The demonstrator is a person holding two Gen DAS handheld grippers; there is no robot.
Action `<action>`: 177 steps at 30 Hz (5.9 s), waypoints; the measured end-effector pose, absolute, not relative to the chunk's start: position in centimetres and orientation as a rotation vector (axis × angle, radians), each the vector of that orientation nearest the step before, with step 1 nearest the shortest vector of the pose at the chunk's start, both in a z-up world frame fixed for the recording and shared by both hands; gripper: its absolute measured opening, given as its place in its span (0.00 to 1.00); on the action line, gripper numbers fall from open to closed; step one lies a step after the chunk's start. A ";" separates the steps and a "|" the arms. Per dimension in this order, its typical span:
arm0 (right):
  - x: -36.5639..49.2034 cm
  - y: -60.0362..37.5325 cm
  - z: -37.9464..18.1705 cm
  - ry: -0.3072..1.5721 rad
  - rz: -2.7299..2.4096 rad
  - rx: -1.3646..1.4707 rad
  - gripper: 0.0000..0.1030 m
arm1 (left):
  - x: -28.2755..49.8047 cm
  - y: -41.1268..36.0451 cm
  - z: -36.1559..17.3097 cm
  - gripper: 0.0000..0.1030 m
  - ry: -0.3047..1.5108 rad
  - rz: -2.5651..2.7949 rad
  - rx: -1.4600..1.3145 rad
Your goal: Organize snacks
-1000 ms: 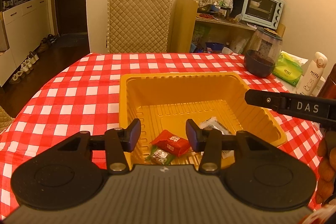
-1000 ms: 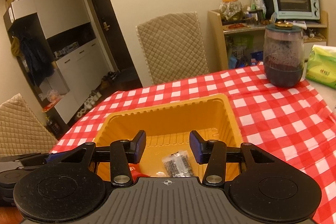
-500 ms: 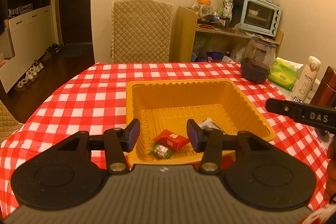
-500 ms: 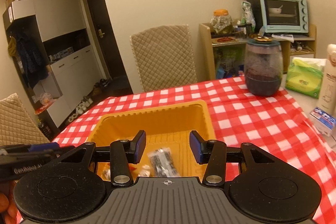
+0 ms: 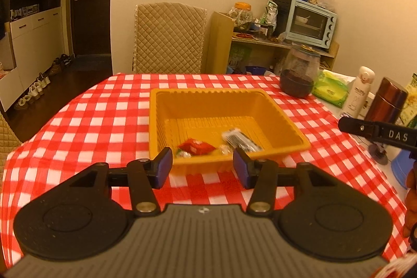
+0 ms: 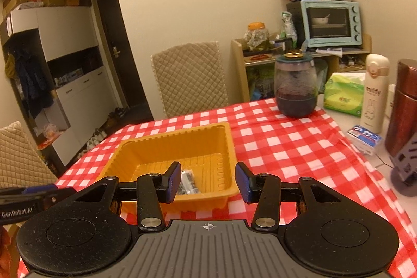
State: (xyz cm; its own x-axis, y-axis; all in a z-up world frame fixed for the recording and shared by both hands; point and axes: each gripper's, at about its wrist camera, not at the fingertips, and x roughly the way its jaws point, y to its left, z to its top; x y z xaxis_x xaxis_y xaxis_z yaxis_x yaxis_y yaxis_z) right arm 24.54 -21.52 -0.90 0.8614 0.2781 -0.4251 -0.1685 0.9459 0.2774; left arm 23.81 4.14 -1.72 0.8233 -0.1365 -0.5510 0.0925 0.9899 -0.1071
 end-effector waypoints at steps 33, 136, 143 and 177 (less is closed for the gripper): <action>15.1 -21.5 -10.6 0.811 0.179 0.290 0.45 | 14.3 3.2 -8.5 0.51 0.722 -0.115 -0.056; 19.9 -19.9 -3.1 0.578 0.177 0.106 0.21 | 21.4 0.8 -2.6 0.26 0.610 -0.199 0.004; 22.9 -19.2 -1.2 0.540 0.208 0.107 0.21 | 24.0 0.6 -1.1 0.26 0.582 -0.207 0.003; 37.9 -15.7 -3.9 0.624 0.290 0.161 0.21 | 37.3 2.5 -3.6 0.26 0.640 -0.136 -0.050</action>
State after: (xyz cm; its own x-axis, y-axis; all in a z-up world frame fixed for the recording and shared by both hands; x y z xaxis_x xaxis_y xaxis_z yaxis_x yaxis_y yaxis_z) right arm 37.90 -15.68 -3.92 0.7730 0.3148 -0.5509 -0.2182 0.9472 0.2351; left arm 37.27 2.50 -3.55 0.7937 -0.1421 -0.5914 0.1114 0.9898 -0.0884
